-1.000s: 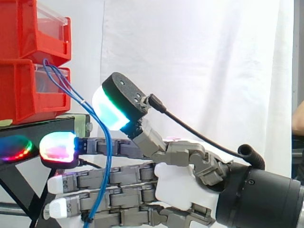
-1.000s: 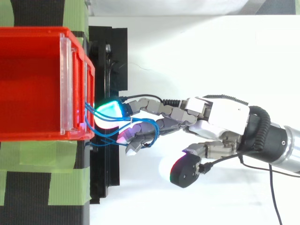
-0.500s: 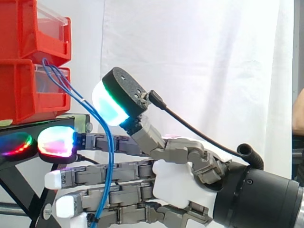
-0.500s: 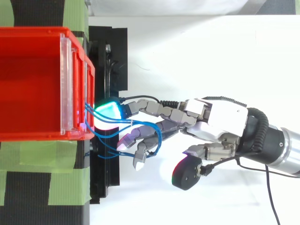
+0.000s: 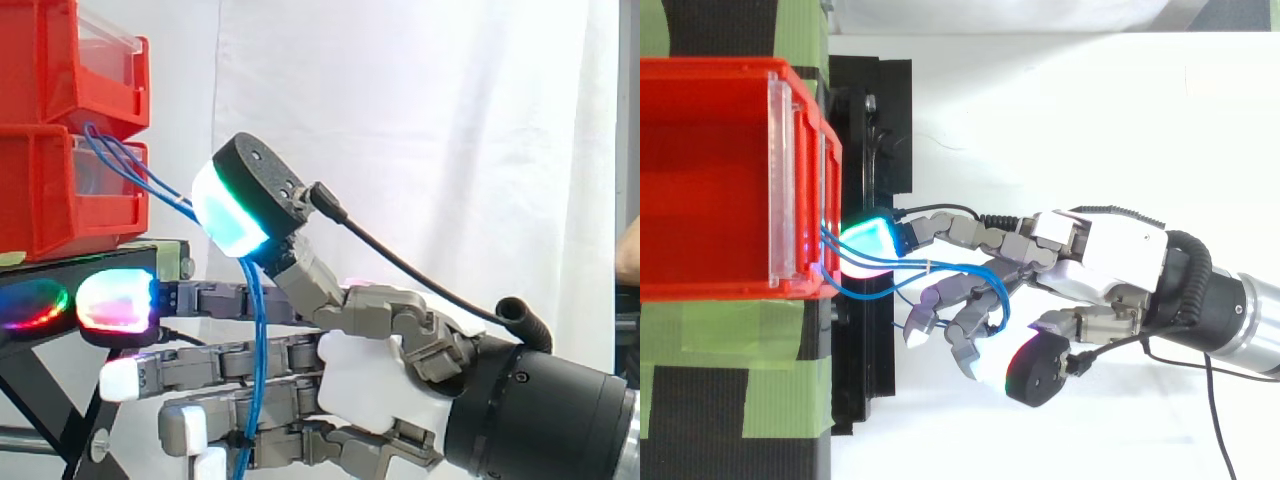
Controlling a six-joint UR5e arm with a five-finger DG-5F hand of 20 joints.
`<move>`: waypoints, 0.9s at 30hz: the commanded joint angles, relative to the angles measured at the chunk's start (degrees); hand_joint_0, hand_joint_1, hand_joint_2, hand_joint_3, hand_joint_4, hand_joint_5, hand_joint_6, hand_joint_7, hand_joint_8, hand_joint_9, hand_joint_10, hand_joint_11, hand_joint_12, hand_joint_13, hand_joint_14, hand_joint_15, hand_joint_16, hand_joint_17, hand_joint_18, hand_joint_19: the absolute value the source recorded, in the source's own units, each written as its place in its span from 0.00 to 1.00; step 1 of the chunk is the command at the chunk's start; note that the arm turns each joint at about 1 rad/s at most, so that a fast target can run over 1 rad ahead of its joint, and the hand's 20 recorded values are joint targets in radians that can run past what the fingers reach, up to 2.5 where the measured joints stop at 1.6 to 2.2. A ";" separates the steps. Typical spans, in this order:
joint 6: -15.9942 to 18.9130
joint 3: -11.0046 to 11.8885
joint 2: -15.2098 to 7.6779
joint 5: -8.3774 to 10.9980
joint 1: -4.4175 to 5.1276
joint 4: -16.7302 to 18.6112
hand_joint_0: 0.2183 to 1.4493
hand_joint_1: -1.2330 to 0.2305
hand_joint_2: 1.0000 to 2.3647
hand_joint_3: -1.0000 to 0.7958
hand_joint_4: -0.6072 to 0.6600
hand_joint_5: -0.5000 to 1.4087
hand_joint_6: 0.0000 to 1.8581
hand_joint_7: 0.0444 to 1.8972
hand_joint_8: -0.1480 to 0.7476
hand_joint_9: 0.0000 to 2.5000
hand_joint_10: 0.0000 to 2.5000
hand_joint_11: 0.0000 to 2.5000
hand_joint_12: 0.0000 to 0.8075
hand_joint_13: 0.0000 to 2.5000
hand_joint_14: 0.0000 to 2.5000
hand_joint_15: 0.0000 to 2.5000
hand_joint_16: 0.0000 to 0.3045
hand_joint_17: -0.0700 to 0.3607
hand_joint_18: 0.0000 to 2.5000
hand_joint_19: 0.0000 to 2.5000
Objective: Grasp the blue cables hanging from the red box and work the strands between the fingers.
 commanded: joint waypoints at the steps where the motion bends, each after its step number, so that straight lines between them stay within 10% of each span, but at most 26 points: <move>1: -0.06 0.12 -0.01 0.15 0.03 -0.06 0.42 0.46 0.00 0.01 0.62 0.13 0.00 0.33 0.59 0.28 0.01 0.34 0.55 0.45 0.01 0.58 0.21 0.50 0.39 0.43; 9: 0.03 0.21 -0.01 0.24 0.03 -0.06 0.42 0.46 0.00 0.01 0.62 0.13 0.00 0.33 0.59 0.29 0.01 0.37 0.53 0.47 0.01 0.71 0.21 0.50 0.42 0.48; 24: -0.06 0.21 -0.01 0.33 0.03 -0.06 0.42 0.46 0.00 0.01 0.62 0.14 0.00 0.34 0.53 0.38 0.00 0.79 0.54 0.36 0.73 0.63 0.19 0.47 0.50 0.62; 27: -0.06 0.21 -0.01 0.42 0.03 -0.06 0.42 0.46 0.00 0.01 0.63 0.14 0.00 0.34 0.53 0.36 0.19 0.81 0.53 0.36 0.82 0.62 0.19 0.46 0.53 0.66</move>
